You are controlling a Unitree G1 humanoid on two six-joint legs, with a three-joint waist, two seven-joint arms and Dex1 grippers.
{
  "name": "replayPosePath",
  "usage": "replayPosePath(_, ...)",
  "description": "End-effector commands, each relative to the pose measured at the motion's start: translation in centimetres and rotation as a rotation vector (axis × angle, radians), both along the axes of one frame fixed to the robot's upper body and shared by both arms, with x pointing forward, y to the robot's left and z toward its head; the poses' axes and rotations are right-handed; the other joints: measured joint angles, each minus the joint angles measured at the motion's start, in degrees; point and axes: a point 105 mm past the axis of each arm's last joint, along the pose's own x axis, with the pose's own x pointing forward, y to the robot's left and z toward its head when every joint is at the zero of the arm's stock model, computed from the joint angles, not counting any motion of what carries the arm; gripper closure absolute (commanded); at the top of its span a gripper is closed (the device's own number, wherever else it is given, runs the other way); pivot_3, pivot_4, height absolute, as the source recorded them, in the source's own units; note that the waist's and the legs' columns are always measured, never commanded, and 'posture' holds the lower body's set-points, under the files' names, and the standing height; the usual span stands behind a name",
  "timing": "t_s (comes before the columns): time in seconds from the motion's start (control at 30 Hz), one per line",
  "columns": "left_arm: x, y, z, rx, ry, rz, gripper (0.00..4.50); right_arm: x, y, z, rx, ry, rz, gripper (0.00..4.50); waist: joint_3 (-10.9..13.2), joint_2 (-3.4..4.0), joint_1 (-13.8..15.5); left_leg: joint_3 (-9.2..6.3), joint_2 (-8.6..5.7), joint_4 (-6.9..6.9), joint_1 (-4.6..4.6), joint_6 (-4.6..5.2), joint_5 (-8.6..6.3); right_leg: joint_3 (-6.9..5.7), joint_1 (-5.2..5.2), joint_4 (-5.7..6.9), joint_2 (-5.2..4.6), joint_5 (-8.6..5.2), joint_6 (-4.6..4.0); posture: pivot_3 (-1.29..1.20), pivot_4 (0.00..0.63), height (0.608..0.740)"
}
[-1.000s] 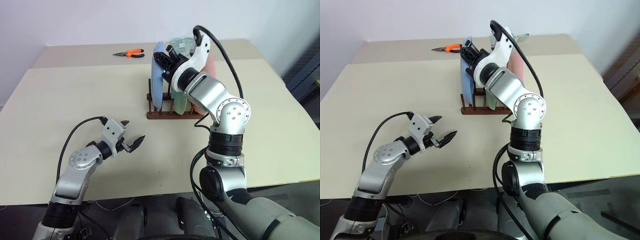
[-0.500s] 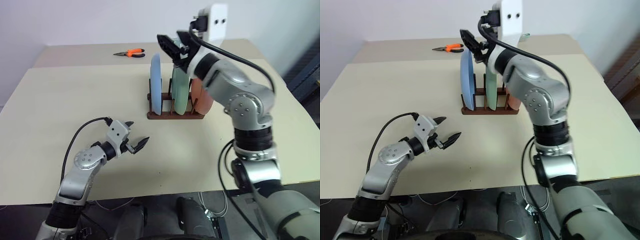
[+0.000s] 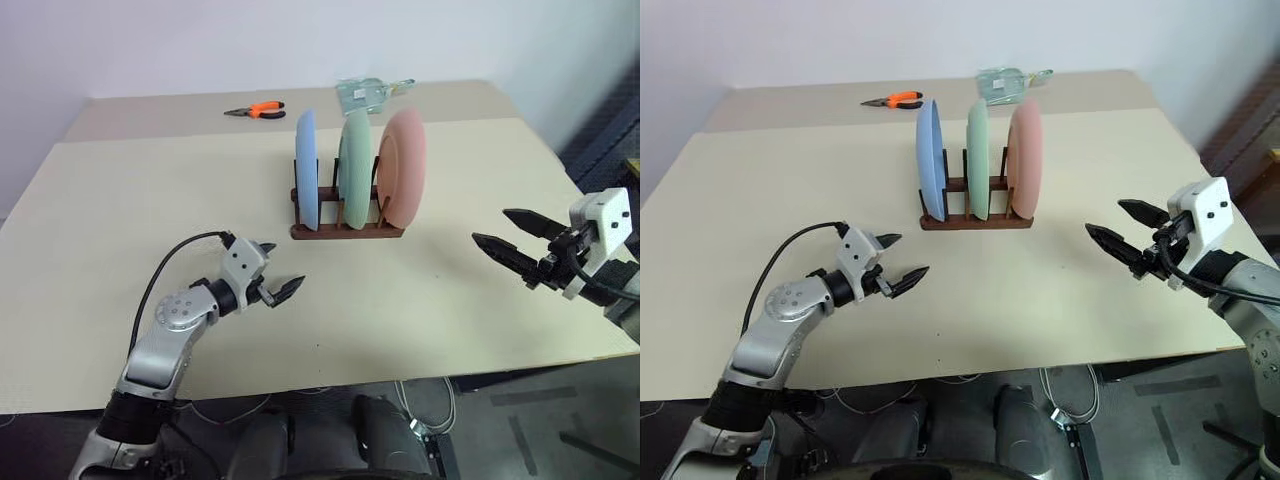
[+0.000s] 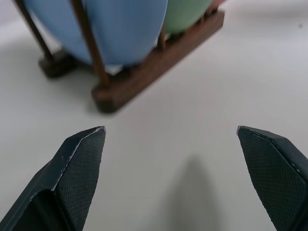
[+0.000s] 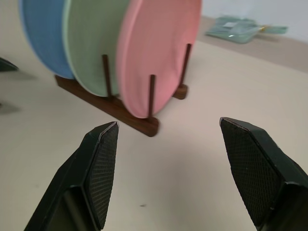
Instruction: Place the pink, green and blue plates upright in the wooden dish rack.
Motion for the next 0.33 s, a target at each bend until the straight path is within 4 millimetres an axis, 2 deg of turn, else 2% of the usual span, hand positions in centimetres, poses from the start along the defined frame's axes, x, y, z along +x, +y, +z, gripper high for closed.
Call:
replayPosePath(0.03, -0.1, 1.1, 0.4, 0.010, -0.028, 0.020, 0.00, 0.6, -0.3, -1.0, -0.024, -0.026, -0.012, 1.08, 0.0, -0.05, 0.1, 0.00, 0.00, 0.00, -0.01, 0.01, 0.00, 0.00, -0.01, 0.01, 0.00, 0.02, -0.02, 0.00, 0.150, 0.740)
replayPosePath(0.17, -0.4, 1.7, 0.3, 0.017, -0.027, 0.047, 0.00, 1.0, 0.0, -1.9, -0.023, -0.017, 0.000, 1.08, 0.0, -0.08, 0.4, 0.00, -0.02, -0.03, -0.03, 0.00, 0.01, 0.02, -0.36, 0.02, 0.00, 0.25, -0.24, 0.00, 0.150, 0.740)
replayPosePath(0.33, -0.4, 1.9, 0.5, 0.007, -0.036, 0.081, 0.00, 2.3, -0.1, -2.5, -0.028, -0.021, 0.015, 1.08, 0.0, -0.13, 0.9, -0.01, -0.05, 0.17, -0.02, 0.00, 0.00, 0.02, -0.21, -0.05, -0.02, 0.17, -0.08, 0.00, 0.150, 0.740)
